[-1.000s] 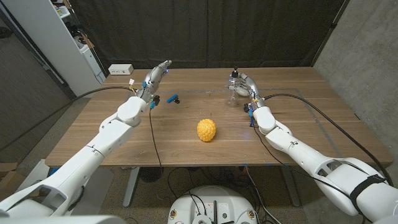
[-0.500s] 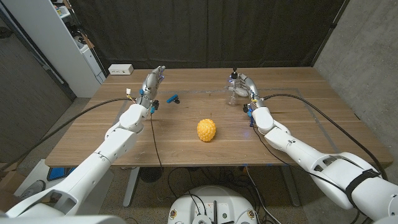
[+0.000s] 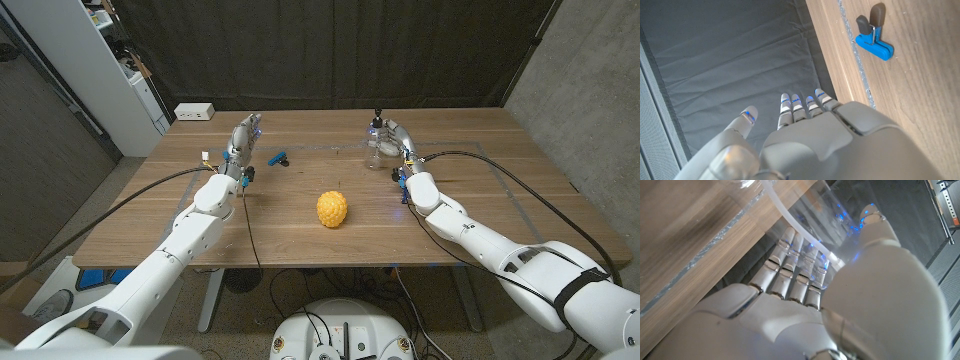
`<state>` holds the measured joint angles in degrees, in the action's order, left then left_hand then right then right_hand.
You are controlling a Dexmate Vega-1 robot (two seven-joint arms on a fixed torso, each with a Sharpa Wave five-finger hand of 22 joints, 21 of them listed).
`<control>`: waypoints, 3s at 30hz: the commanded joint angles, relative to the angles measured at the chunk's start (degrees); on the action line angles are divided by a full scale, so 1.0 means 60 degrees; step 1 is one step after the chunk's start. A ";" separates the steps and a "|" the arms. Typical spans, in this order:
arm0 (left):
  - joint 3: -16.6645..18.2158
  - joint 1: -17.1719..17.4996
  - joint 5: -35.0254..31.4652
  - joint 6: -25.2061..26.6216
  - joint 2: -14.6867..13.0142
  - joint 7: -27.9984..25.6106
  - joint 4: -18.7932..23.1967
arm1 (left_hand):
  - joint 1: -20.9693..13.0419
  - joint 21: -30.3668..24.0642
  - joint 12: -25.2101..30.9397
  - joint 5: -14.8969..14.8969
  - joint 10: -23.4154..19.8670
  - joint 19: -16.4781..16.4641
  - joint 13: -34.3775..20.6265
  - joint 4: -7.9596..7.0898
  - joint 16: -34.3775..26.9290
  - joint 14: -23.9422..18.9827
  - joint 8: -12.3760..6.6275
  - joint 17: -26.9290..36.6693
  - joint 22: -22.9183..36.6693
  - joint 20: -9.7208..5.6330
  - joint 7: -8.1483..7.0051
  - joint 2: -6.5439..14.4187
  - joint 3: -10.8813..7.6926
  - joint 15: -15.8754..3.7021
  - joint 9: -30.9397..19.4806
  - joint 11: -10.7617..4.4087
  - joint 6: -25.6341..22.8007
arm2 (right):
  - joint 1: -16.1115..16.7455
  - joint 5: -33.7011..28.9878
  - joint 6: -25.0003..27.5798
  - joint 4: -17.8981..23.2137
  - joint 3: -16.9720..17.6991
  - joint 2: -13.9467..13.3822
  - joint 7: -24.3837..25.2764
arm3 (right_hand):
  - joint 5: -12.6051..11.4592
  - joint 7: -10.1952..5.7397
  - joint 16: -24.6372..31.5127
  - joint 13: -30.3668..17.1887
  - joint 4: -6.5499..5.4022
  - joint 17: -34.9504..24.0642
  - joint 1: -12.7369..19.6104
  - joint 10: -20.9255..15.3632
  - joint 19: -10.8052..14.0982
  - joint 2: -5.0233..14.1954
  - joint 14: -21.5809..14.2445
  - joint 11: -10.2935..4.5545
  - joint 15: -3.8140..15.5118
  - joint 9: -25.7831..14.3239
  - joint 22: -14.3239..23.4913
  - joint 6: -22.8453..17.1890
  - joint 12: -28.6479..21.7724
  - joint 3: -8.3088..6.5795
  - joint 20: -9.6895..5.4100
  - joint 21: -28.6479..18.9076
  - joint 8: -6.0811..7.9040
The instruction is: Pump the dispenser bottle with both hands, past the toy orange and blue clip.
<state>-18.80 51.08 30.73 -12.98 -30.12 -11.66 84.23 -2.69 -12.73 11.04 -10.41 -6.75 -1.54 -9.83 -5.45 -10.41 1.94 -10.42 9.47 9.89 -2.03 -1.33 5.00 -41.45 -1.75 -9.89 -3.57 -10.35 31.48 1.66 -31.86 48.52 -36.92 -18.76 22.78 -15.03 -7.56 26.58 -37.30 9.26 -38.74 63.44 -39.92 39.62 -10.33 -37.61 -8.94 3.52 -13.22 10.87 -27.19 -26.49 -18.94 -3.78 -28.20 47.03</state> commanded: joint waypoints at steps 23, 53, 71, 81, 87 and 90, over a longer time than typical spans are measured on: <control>-0.0178 -0.0137 0.0287 0.0104 -0.0010 0.0224 -0.0250 | 0.0108 0.0005 0.0018 -0.0061 -0.0135 -0.0146 -0.0013 -0.0025 -0.0010 -0.0149 -0.0020 0.0049 0.0005 -0.0303 0.0030 0.0658 -0.0101 -0.0447 -0.0012 -0.0025 -0.0135 | 0.0152 0.0119 0.0649 0.0474 -0.0098 -0.0235 -0.0299 | -0.0003 0.0023 -0.0583 0.0057 -0.0151 0.0146 0.2037 0.0293 -0.0414 0.2406 0.0440 -0.0062 0.1438 0.0002 -0.0029 0.0543 0.0341 0.0222 -0.0816 -0.0050 -0.0131; -0.0285 -0.0388 0.0328 0.0139 0.0100 0.0316 -0.0602 | 0.0158 0.0046 0.0022 -0.0068 -0.0232 -0.0268 -0.0014 -0.0079 -0.0008 -0.0279 -0.0035 0.0053 0.0006 -0.0295 0.0059 0.0667 -0.0142 -0.0437 -0.0016 -0.0022 -0.0231 | 0.0211 0.0279 0.1453 0.1071 -0.0137 -0.0587 -0.0967 | 0.0219 0.0218 -0.1017 0.0250 -0.0282 -0.0088 0.1077 0.1527 -0.1080 0.2040 0.1695 0.0300 0.1191 0.0096 -0.0130 0.1598 0.1138 0.0749 -0.0269 0.0228 -0.0621; -0.0305 -0.0412 0.0344 0.0162 0.0134 0.0294 -0.0675 | 0.0192 0.0044 0.0030 -0.0072 -0.0314 -0.0397 -0.0015 -0.0148 -0.0027 -0.0419 -0.0043 0.0062 0.0007 -0.0279 0.0067 0.0695 -0.0167 -0.0405 -0.0019 -0.0019 -0.0304 | 0.0099 0.0322 0.1676 0.1170 -0.0230 -0.0739 -0.1511 | 0.0527 0.0260 -0.1210 0.0338 -0.0313 -0.0111 0.0517 0.2195 -0.1485 0.1720 0.2287 0.0487 0.0656 0.0150 -0.0170 0.2255 0.1524 0.1096 0.0382 0.0561 -0.0965; -0.0327 -0.0442 0.0340 0.0170 0.0187 0.0254 -0.0721 | 0.0210 0.0053 0.0034 -0.0075 -0.0365 -0.0454 -0.0017 -0.0190 -0.0030 -0.0486 -0.0047 0.0065 0.0007 -0.0267 0.0079 0.0704 -0.0182 -0.0374 -0.0022 0.0010 -0.0346 | 0.0120 0.0400 0.1921 0.1393 -0.0214 -0.0882 -0.1766 | 0.0640 0.0452 -0.1334 0.0354 -0.0277 -0.0103 0.0324 0.2552 -0.1656 0.1590 0.2636 0.0715 0.0408 0.0175 -0.0168 0.2705 0.1701 0.1221 0.0607 0.0751 -0.1213; -0.0338 -0.0478 0.0333 0.0195 0.0190 0.0254 -0.0748 | 0.0219 0.0057 0.0036 -0.0075 -0.0391 -0.0486 -0.0018 -0.0211 -0.0033 -0.0526 -0.0047 0.0066 0.0007 -0.0266 0.0084 0.0703 -0.0188 -0.0366 -0.0024 0.0040 -0.0364 | 0.0101 0.0403 0.1991 0.1477 -0.0237 -0.0961 -0.1940 | 0.0720 0.0559 -0.1452 0.0351 -0.0276 -0.0059 0.0156 0.2828 -0.1891 0.1478 0.2858 0.0862 0.0152 0.0187 -0.0169 0.2948 0.1811 0.1307 0.0785 0.0932 -0.1368; -0.0341 -0.0488 0.0324 0.0186 0.0196 0.0249 -0.0760 | 0.0223 0.0061 0.0035 -0.0076 -0.0400 -0.0496 -0.0018 -0.0222 -0.0031 -0.0540 -0.0046 0.0065 0.0007 -0.0266 0.0091 0.0703 -0.0193 -0.0354 -0.0024 0.0042 -0.0372 | 0.0112 0.0452 0.2055 0.1545 -0.0222 -0.0994 -0.2028 | 0.0745 0.0587 -0.1528 0.0350 -0.0274 -0.0042 0.0099 0.2999 -0.1950 0.1474 0.3018 0.0955 0.0082 0.0192 -0.0170 0.3073 0.1877 0.1321 0.0867 0.1007 -0.1452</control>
<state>-20.75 48.42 32.78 -11.93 -29.09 -10.05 79.95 -2.02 -12.49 11.04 -10.41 -8.79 -4.20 -9.82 -6.48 -10.41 -1.05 -10.42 9.74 9.89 -2.03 -0.69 4.63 -42.48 -1.86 -9.89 -3.38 -12.01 32.24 3.88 -20.27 56.69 -38.27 -24.02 12.24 -10.80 -3.99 17.87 -35.02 7.43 -39.01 64.01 -22.66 28.15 -0.98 -20.21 -3.34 2.49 -11.98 9.91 -9.47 -15.46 -11.28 1.15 -22.44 38.64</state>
